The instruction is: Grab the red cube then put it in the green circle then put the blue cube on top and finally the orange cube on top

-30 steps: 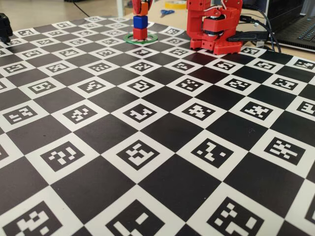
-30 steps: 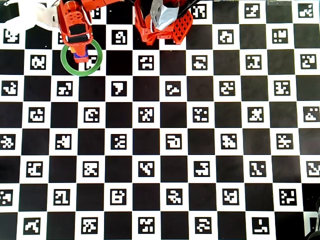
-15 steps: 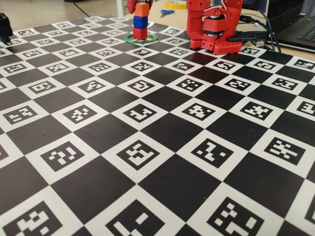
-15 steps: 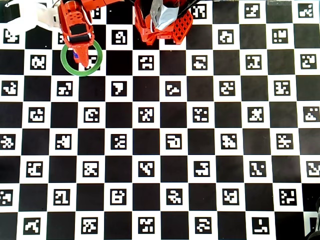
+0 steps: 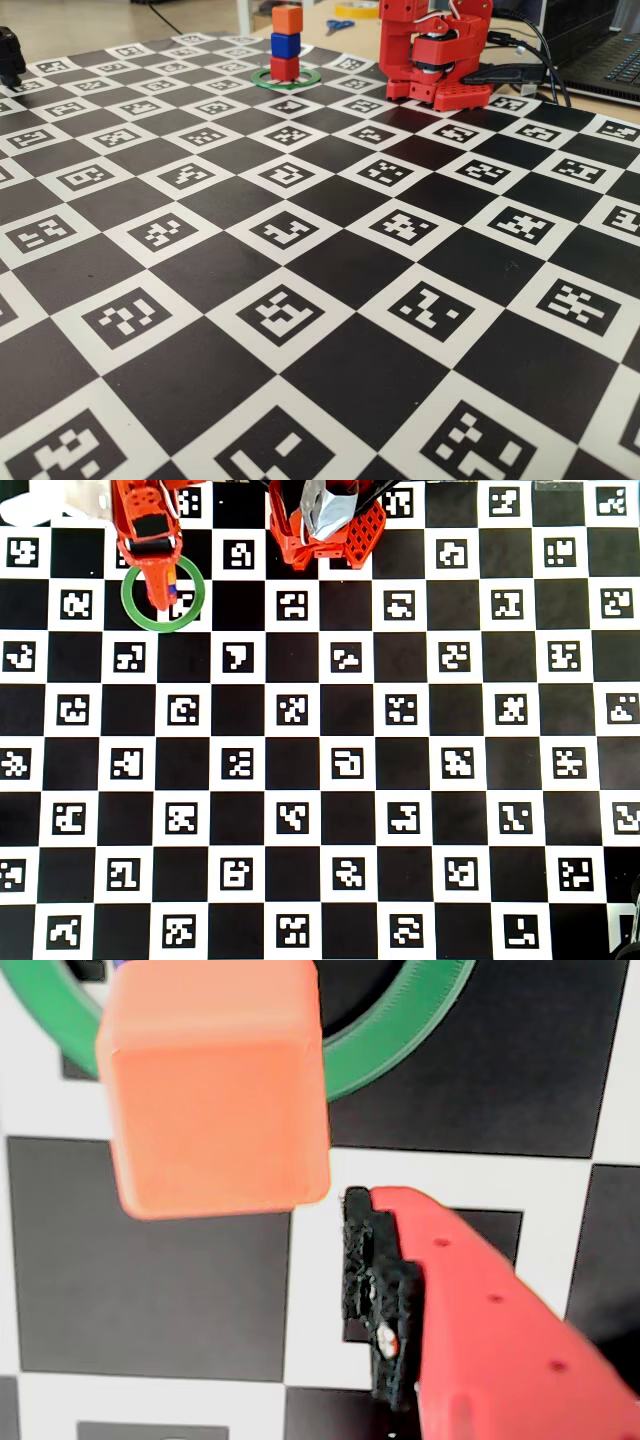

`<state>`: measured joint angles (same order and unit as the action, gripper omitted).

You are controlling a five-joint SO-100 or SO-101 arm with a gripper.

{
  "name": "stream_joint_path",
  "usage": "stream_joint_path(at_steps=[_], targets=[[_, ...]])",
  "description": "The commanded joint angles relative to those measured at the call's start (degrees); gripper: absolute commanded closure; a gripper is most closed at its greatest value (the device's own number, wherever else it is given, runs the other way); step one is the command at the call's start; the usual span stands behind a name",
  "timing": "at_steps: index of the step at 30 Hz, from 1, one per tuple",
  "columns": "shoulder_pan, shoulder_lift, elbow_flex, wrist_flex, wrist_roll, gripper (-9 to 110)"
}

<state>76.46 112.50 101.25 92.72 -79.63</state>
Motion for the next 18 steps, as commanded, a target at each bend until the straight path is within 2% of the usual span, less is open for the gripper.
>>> stream_joint_path(at_steps=[1,10,18], targets=[[-3.08,2.55,-11.25,4.92,2.29,59],[-14.5,4.75,-14.85,8.0,15.29,67],[-32.78,14.94,-3.08,1.76,35.6,79]])
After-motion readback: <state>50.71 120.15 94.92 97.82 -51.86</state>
